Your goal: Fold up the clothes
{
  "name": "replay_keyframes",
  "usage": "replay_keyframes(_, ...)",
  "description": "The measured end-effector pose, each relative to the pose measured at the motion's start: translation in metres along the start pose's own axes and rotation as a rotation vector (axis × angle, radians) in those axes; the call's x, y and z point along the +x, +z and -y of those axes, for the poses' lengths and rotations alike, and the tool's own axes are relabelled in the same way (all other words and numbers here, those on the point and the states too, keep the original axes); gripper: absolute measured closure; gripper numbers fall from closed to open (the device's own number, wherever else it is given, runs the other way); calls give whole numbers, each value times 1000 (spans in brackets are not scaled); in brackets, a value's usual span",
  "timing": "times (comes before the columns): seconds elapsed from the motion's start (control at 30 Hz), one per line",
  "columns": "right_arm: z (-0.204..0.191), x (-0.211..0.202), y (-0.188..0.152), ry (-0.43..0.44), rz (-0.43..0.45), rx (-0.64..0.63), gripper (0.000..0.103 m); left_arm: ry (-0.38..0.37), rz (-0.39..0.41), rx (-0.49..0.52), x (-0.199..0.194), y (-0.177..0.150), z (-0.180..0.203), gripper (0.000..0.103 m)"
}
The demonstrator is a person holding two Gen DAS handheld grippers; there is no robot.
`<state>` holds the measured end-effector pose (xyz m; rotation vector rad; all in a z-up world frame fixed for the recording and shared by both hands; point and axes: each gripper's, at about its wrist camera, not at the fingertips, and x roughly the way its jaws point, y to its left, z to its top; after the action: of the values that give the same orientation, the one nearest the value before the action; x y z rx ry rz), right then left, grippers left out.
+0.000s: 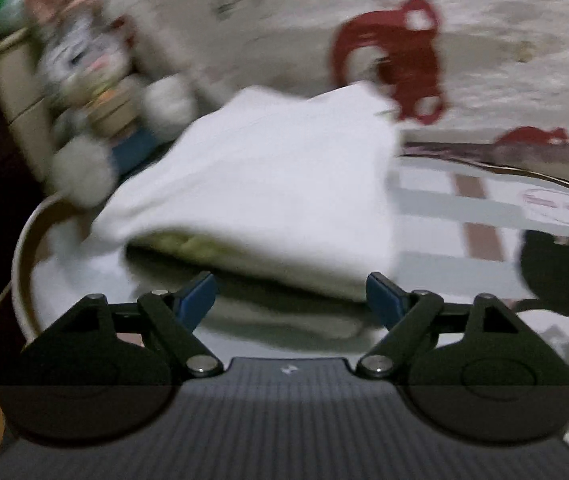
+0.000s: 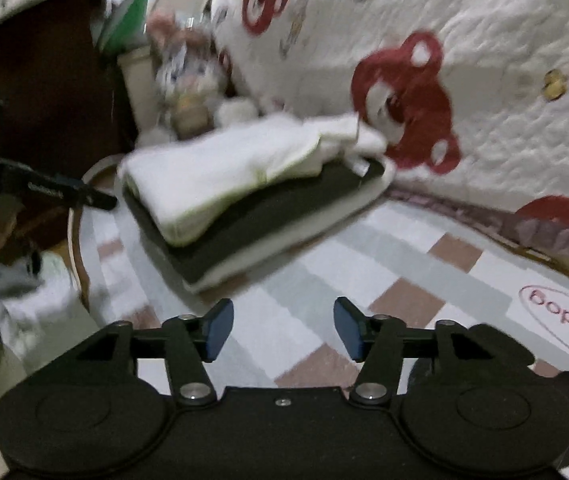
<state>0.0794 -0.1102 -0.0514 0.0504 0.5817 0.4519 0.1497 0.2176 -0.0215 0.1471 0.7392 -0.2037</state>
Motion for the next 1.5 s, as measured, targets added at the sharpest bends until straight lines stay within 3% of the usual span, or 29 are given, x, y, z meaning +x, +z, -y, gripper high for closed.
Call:
replay_keyframes(0.2, -5, -46, 2, -10, 58, 10, 33, 0, -9, 67, -31, 26, 46, 14)
replay_keyframes(0.33, -9, -66, 3, -57, 85, -2, 32, -31, -26, 115, -57, 7, 77, 10)
replay_keyframes(0.5, -13, -89, 0, -82, 185, 105, 25, -6, -24, 216, -84, -18, 117, 10)
replay_keyframes(0.63, -20, -100, -4, -19, 198, 171, 19, -26, 4, 171, -110, -20, 126, 10)
replay_keyframes(0.8, -37, -115, -12, -7, 212, 129, 13, -39, 1, 159, -133, -26, 140, 7)
replay_keyframes(1.0, -47, -125, -19, -43, 211, 104, 11, -28, -96, 135, -129, -41, 149, 5)
replay_keyframes(1.27, -58, -135, -24, -48, 159, 63, 10, -7, -116, 159, -124, -49, 157, 5)
replay_keyframes(1.5, -59, -141, -27, -53, 151, 47, 10, -36, -148, 180, -120, -53, 168, 4)
